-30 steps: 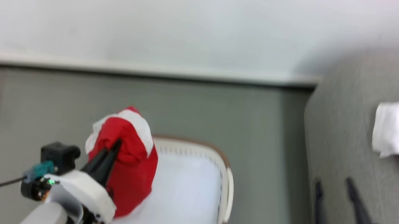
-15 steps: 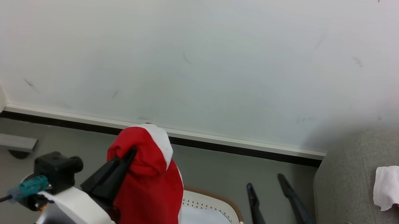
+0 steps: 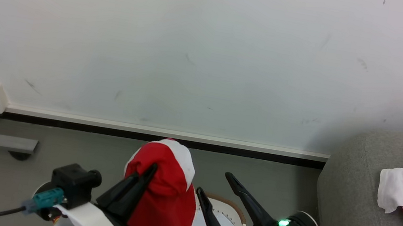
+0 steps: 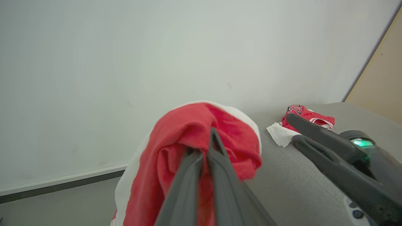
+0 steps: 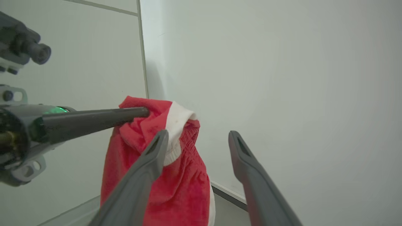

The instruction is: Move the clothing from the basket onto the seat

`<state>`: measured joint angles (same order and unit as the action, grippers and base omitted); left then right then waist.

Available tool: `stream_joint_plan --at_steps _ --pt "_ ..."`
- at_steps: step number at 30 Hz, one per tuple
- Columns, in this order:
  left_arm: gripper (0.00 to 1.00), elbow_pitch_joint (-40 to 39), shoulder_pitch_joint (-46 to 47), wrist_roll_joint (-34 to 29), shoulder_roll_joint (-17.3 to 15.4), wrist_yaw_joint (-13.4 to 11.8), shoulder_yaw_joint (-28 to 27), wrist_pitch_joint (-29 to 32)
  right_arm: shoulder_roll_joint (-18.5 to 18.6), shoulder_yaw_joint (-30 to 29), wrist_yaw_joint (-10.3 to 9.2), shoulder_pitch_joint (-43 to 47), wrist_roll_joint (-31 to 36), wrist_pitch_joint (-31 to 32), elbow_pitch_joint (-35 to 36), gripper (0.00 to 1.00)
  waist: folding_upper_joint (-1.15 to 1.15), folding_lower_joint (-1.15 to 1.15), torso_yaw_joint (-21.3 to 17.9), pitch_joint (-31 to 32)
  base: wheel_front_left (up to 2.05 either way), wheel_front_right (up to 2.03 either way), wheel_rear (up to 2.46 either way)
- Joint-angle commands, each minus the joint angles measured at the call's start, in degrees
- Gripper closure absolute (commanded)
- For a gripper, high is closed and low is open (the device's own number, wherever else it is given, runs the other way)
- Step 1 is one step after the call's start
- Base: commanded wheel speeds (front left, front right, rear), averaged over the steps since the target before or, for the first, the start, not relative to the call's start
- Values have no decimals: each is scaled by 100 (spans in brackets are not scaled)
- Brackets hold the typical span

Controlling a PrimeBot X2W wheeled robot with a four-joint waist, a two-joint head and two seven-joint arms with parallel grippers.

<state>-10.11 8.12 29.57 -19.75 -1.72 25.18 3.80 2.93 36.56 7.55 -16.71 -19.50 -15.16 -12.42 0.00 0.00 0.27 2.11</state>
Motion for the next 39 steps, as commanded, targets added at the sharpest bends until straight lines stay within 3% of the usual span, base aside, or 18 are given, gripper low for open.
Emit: stream_joint_plan --at_steps 1,16,23,24,26,36,39 --pt "100 -19 -75 -53 -24 25 26 -1 44 138 -13 -119 -254 3 -45 0 0 0 -8 -1 0 0 0" --pt "100 12 29 99 57 375 384 -57 184 1340 -13 -717 -2633 85 -628 0 0 0 -35 -52 0 0 0" --pt "100 -78 44 217 87 514 534 -11 254 1971 -13 -1067 -3362 126 -982 0 0 0 -40 -50 0 0 0" --pt "100 -84 45 228 91 521 556 0 264 2053 -13 -1112 -3447 123 -1011 21 0 0 -37 -49 0 0 0" --pt "100 -83 47 230 90 522 573 -1 278 2137 -13 -1195 -3637 89 -1035 100 0 0 -32 -48 0 0 0" --pt "100 81 -13 194 28 454 556 -44 483 2213 -13 -1398 -3984 -12 -1003 100 0 0 -65 -60 0 0 0" --pt "76 144 -2 152 36 419 543 -88 537 2091 -13 -1375 -3939 -6 -941 100 0 0 -95 -76 0 0 0"
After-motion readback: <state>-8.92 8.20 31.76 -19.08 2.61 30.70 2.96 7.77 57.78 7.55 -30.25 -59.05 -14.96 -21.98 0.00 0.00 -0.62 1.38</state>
